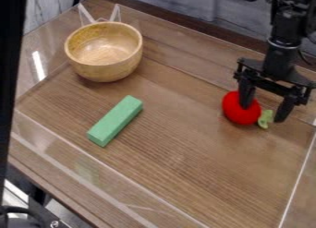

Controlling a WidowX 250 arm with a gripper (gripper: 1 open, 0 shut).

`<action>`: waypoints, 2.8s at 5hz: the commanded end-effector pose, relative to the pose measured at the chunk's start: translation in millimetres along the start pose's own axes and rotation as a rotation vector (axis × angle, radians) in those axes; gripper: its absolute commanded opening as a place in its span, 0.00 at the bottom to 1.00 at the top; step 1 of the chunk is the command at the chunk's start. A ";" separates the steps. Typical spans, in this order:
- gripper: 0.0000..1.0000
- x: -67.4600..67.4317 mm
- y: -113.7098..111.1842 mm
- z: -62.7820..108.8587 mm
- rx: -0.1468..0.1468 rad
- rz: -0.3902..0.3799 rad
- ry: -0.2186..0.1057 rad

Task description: Move the red fruit to the right

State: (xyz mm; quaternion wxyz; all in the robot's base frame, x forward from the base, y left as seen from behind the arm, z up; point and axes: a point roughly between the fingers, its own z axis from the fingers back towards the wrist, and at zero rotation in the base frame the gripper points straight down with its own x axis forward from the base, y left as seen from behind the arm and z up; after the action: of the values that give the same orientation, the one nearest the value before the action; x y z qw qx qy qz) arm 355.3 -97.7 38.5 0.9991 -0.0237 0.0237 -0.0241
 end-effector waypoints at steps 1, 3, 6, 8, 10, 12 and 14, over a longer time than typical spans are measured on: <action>1.00 17.7 10.6 10.6 0.000 -0.007 -0.068; 1.00 20.6 9.5 -9.2 0.003 -0.081 -0.074; 1.00 14.5 26.9 -9.4 0.007 0.040 -0.076; 1.00 13.7 25.4 -16.9 0.015 0.060 -0.069; 1.00 13.0 27.0 -19.4 0.022 0.029 -0.060; 0.00 13.0 20.2 -13.4 0.029 -0.020 -0.052; 1.00 1.6 16.9 -2.4 -0.004 -0.073 -0.052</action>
State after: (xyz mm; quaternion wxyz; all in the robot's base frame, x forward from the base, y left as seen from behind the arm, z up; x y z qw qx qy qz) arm 356.4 -86.1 25.5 0.9974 -0.0270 0.0059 -0.0660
